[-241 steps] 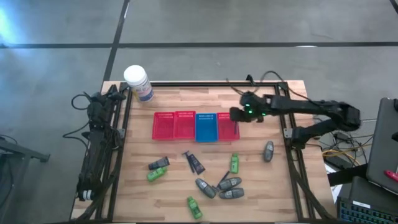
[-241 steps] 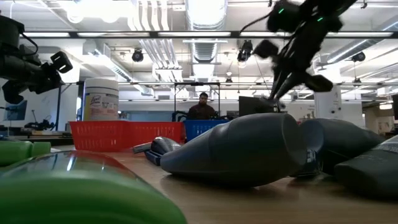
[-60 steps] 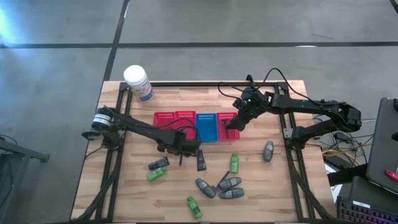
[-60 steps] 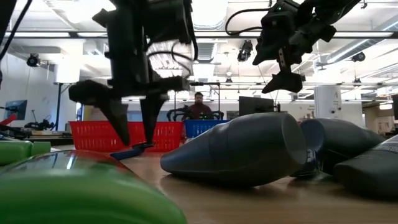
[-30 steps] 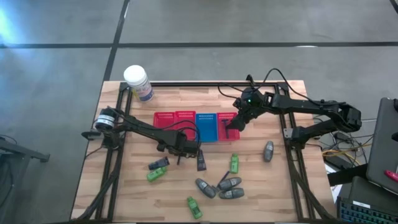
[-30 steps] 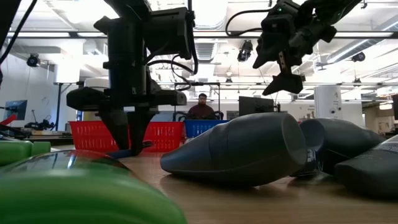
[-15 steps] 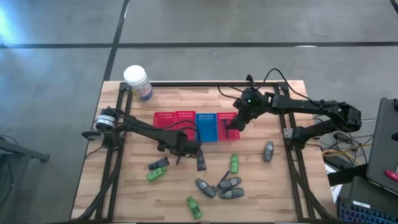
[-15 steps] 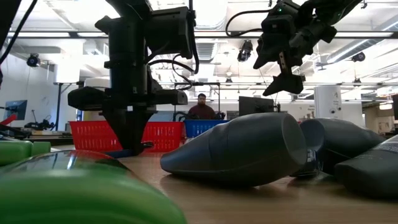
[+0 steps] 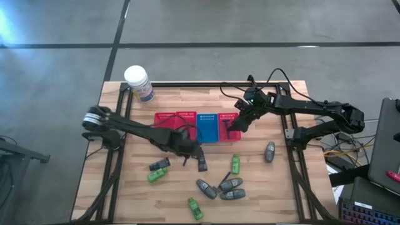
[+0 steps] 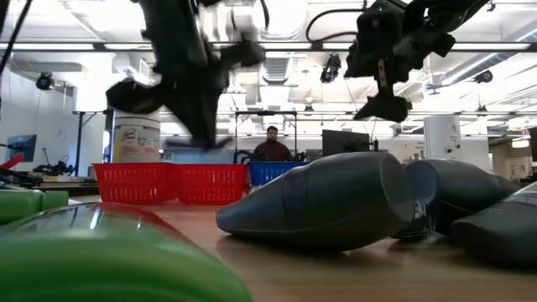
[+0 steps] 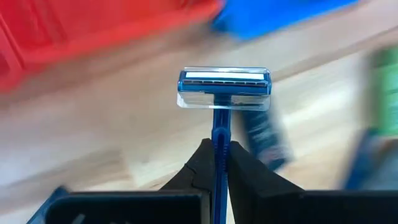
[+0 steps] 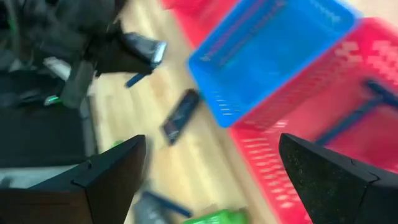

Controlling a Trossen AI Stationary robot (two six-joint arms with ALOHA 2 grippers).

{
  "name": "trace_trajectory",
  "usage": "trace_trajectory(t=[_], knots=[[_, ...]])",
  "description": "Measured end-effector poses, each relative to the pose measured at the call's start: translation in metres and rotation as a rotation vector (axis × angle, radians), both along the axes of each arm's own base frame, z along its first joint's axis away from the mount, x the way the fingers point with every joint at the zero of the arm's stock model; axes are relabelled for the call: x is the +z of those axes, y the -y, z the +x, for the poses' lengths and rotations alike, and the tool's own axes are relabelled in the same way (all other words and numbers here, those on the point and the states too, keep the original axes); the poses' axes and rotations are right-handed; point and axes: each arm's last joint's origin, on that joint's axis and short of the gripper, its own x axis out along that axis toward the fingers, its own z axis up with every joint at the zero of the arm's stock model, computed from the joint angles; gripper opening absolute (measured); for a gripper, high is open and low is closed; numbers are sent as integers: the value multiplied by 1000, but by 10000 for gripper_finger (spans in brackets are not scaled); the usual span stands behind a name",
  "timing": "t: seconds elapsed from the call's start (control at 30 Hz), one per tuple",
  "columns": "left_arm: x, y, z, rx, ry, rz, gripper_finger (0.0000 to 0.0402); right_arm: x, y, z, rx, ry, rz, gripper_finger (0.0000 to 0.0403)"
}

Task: Pick & Place Travel size toiletries
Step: Put the blue razor into the right red bin

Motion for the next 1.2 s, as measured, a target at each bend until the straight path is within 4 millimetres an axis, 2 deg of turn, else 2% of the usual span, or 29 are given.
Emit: trace_trajectory(t=[0.1, 0.27, 0.4, 0.53, 0.63, 0.97, 1.2], knots=[[33, -8, -10, 85, 157, 123, 22, 6, -2, -1, 36, 49, 16, 364], [87, -33, -31, 300, 433, 390, 22, 17, -2, 2, 66, 162, -6, 364], [119, -49, -30, 276, 611, 507, 22, 33, -1, 16, 140, 377, 26, 364], [126, -56, -29, 230, 602, 553, 22, 50, 1, 30, 159, 550, 52, 363], [128, -56, -28, 225, 624, 544, 22, 59, 1, 39, 172, 610, 54, 363], [142, -55, -27, 192, 662, 554, 22, 58, 4, 85, 256, 618, 8, 361], [150, -51, -27, 173, 682, 551, 22, 63, 10, 105, 304, 652, -33, 323]])
